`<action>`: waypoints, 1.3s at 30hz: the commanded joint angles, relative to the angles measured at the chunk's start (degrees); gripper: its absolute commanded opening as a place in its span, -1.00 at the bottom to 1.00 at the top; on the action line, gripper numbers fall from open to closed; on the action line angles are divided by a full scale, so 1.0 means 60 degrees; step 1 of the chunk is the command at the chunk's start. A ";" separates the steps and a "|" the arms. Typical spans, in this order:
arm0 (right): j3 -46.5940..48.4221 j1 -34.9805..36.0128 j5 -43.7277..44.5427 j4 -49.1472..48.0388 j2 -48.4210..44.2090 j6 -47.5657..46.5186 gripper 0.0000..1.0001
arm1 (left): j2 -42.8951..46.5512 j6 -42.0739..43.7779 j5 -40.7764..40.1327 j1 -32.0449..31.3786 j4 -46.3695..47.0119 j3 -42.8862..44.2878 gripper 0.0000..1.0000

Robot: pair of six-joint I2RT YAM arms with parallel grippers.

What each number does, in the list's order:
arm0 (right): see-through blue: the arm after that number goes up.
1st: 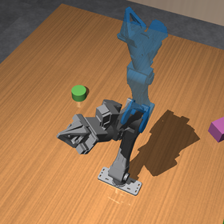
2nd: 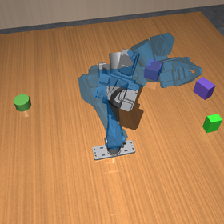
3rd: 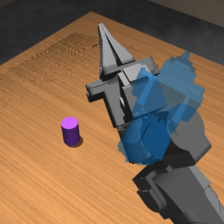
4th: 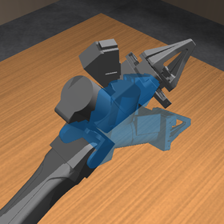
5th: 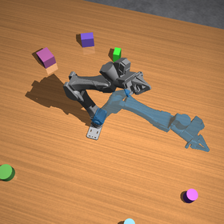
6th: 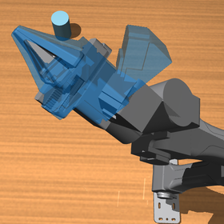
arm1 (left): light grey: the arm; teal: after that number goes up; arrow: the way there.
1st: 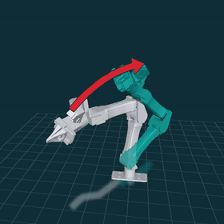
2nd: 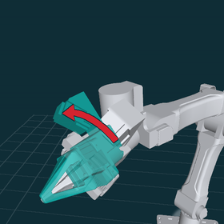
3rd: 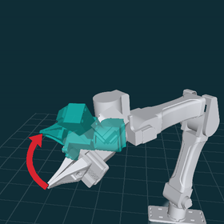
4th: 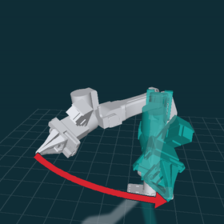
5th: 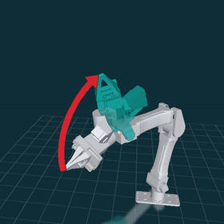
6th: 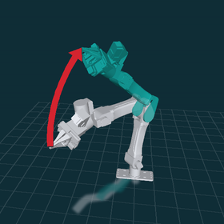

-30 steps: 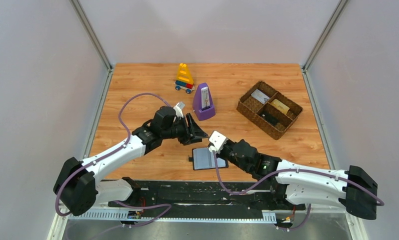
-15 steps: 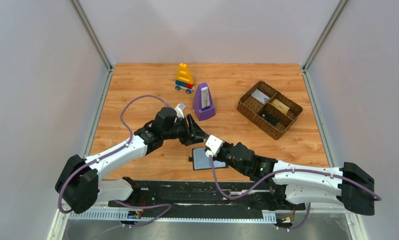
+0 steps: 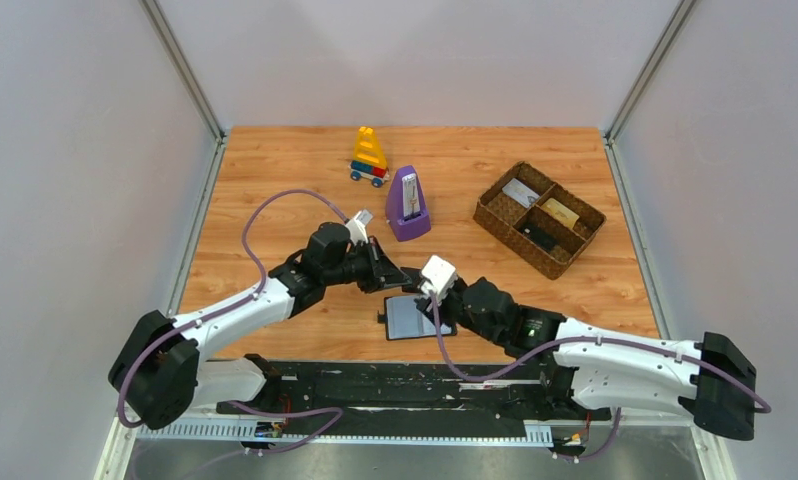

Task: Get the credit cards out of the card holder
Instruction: Place the credit card in the storage box.

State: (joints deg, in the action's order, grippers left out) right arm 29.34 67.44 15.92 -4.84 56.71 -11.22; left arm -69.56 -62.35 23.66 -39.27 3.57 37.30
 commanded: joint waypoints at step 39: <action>0.3136 -0.4633 -0.8884 0.3421 0.1235 0.2480 0.13 | 0.0191 0.5949 0.4409 0.0040 -0.2097 0.1183 -1.00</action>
State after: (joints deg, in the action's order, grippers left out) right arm 45.50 39.66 -36.95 15.38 66.52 5.72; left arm -67.88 -31.73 47.24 -38.98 -5.08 40.75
